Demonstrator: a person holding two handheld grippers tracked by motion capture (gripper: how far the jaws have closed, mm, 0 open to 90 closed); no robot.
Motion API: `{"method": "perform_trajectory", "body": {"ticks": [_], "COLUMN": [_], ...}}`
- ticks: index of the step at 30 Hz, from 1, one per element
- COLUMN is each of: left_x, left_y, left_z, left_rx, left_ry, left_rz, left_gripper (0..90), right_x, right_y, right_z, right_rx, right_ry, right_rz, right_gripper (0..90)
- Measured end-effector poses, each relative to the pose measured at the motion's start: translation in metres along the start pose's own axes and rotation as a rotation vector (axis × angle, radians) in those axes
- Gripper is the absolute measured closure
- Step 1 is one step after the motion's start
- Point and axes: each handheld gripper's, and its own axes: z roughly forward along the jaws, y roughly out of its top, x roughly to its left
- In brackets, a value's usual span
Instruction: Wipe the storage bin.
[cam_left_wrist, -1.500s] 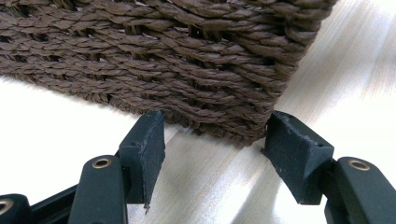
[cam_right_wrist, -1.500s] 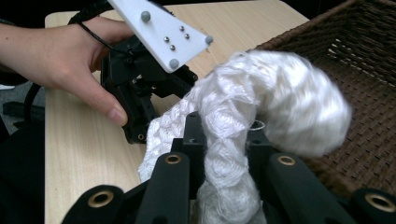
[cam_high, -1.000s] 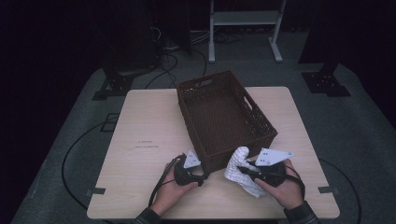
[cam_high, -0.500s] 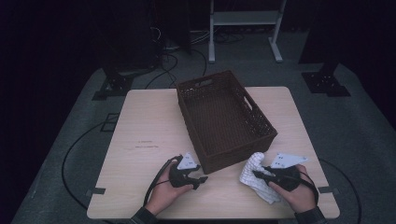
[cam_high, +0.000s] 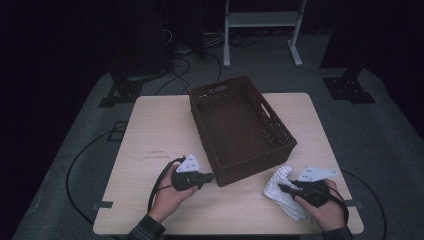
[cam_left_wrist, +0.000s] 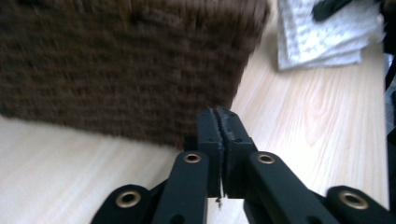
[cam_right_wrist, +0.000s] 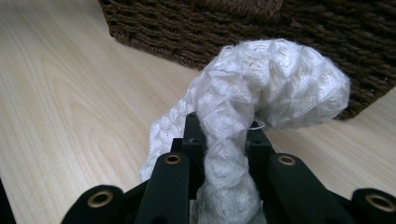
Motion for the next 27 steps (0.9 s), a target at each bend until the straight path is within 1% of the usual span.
{"method": "perform_trajectory", "body": {"ticks": [2, 3, 4, 5, 7, 8, 14, 15, 16, 20, 24, 26, 27], "left_x": [0.001, 0.002, 0.002, 0.002, 0.002, 0.003, 0.004, 0.005, 0.005, 0.009, 0.011, 0.012, 0.012], "left_y": [0.006, 0.012, 0.015, 0.018, 0.020, 0.024, 0.026, 0.026, 0.027, 0.031, 0.033, 0.035, 0.035], "left_z": [-0.002, -0.003, -0.002, -0.003, -0.003, -0.003, -0.005, -0.006, -0.008, -0.013, -0.011, -0.008, -0.008], "left_rx": [-0.027, -0.037, -0.047, -0.050, -0.055, -0.053, -0.054, -0.069, -0.072, -0.099, -0.103, -0.104, -0.104], "left_ry": [-0.009, -0.018, -0.022, -0.029, -0.029, -0.024, -0.027, -0.030, -0.025, -0.021, -0.027, -0.040, -0.040], "left_rz": [0.003, 0.023, 0.025, 0.030, 0.036, 0.048, 0.058, 0.051, 0.055, 0.050, 0.048, 0.052, 0.052], "left_gripper": [90.0, 90.0, 90.0, 90.0, 90.0, 90.0, 90.0, 90.0, 90.0, 90.0, 89.9, 90.0, 90.0], "right_x": [0.000, 0.000, 0.000, 0.000, 0.000, 0.000, 0.000, 0.001, 0.001, 0.001, 0.002, 0.001, 0.001], "right_y": [-0.001, -0.003, -0.004, -0.004, -0.005, -0.006, -0.008, -0.008, -0.008, -0.008, -0.008, -0.008, -0.008], "right_z": [-0.001, -0.002, -0.003, -0.004, -0.005, -0.005, -0.006, -0.006, -0.006, -0.005, -0.005, -0.005, -0.005], "right_rx": [0.001, 0.002, 0.003, 0.004, 0.003, 0.005, 0.009, 0.009, 0.009, 0.012, 0.014, 0.014, 0.014], "right_ry": [-0.004, -0.012, -0.014, -0.017, -0.018, -0.022, -0.025, -0.027, -0.027, -0.025, -0.026, -0.027, -0.027], "right_rz": [0.000, 0.002, 0.010, 0.010, 0.014, 0.014, 0.020, 0.019, 0.019, 0.020, 0.017, 0.019, 0.019], "right_gripper": [75.7, 75.7, 75.7, 75.7, 75.7, 75.7, 75.7, 75.7, 75.7, 75.7, 75.7, 75.7, 75.7]}}
